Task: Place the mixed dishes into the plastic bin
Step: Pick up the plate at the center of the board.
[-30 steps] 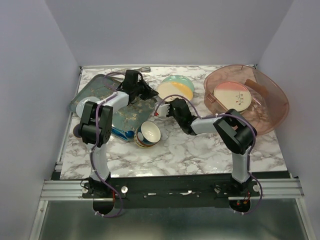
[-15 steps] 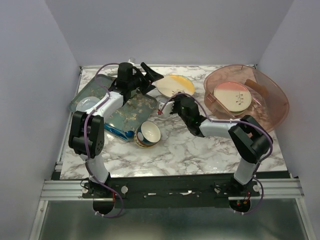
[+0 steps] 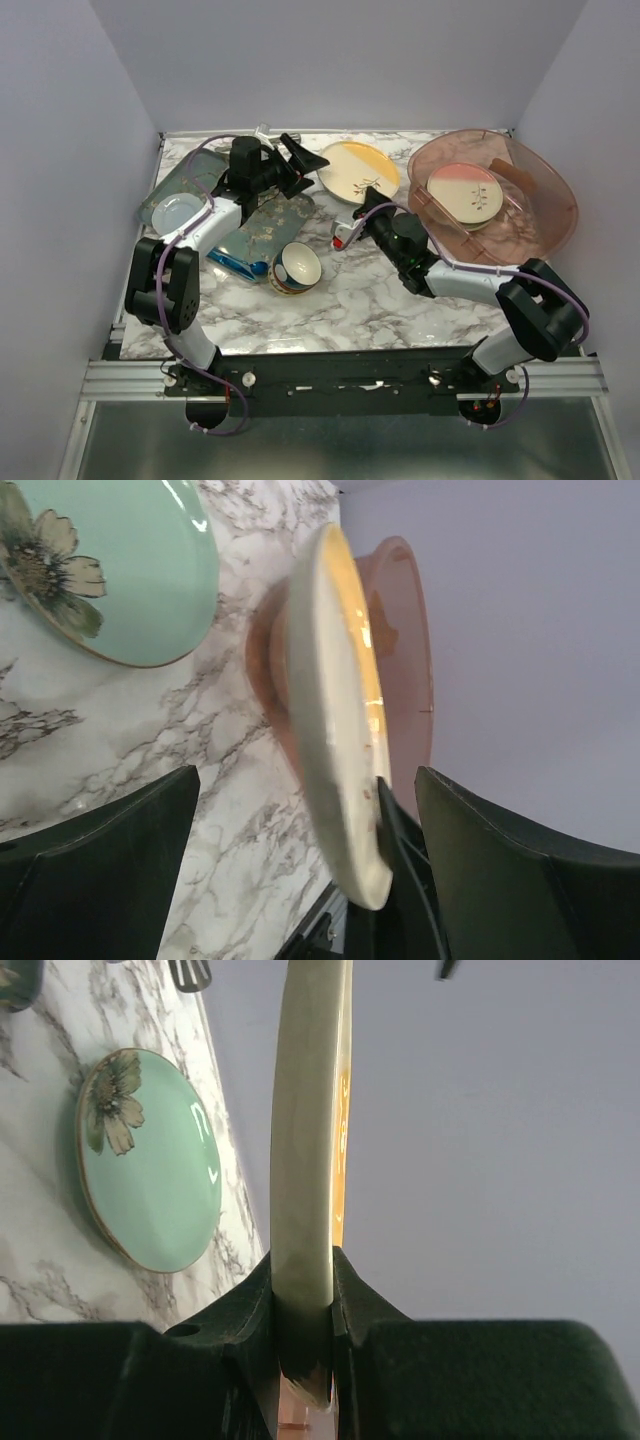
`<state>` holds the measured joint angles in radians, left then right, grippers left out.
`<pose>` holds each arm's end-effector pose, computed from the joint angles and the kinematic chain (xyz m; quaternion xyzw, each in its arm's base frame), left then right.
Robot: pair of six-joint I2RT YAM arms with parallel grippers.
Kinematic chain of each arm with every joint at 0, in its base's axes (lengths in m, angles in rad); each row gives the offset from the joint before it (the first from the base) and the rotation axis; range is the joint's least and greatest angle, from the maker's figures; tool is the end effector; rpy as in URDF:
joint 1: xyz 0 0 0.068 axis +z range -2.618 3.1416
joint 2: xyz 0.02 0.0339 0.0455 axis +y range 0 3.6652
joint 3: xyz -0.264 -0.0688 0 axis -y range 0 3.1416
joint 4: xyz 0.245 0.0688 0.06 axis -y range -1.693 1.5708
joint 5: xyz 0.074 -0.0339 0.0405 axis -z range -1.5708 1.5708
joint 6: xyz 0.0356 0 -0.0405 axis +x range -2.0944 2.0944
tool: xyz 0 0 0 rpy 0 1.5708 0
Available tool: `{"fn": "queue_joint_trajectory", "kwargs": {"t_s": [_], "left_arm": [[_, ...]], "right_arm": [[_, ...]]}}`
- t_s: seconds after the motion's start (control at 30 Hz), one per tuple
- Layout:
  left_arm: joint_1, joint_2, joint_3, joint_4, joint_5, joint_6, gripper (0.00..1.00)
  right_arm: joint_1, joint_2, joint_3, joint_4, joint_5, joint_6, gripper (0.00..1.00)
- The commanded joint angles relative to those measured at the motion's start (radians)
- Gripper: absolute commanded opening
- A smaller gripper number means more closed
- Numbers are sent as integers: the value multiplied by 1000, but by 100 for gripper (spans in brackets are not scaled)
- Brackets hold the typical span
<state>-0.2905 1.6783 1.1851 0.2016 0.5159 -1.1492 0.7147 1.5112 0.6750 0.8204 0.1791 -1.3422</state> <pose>0.3716 -0.1294 0.2827 -0.1845 0.7688 -0.5344 0.2990 0.2474 0.2063 0.2337 -0.5756 0.4201 -0.2763 0.6449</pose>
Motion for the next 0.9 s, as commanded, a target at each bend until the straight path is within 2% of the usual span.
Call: {"fn": "queue_joint_trajectory", "kwargs": {"t_s": [0.0,0.1,0.13,0.27,0.43,0.5,0.53,0.6,0.63,0.73,0.83,0.87], "left_arm": [[-33,-92,-18,67,47,-7,97],[-45,-117,-41,82,46,-17,94],[-50,-124,-59,93,50,-24,89],[-75,-144,-100,139,53,-61,82],[-82,-176,-140,157,47,-72,78],[-84,-189,-153,182,49,-84,71],[-84,-204,-171,194,49,-92,64],[-84,-219,-186,219,52,-101,56],[-85,-239,-202,226,52,-106,46],[-84,-265,-232,249,56,-118,33],[-82,-301,-252,262,61,-122,14],[-84,-307,-255,265,59,-127,0]], "right_arm": [[32,-72,-28,240,-49,-57,1],[52,-91,-43,261,-41,-64,0],[60,-92,-45,269,-32,-66,0],[86,-106,-64,292,-17,-72,0],[127,-123,-100,321,-4,-104,0],[144,-131,-109,322,2,-113,0],[147,-138,-120,319,3,-117,1],[155,-144,-129,319,6,-117,0],[158,-147,-140,318,11,-115,0],[160,-167,-160,319,11,-115,1],[163,-197,-184,318,14,-112,3],[163,-207,-196,316,13,-110,4]]}}
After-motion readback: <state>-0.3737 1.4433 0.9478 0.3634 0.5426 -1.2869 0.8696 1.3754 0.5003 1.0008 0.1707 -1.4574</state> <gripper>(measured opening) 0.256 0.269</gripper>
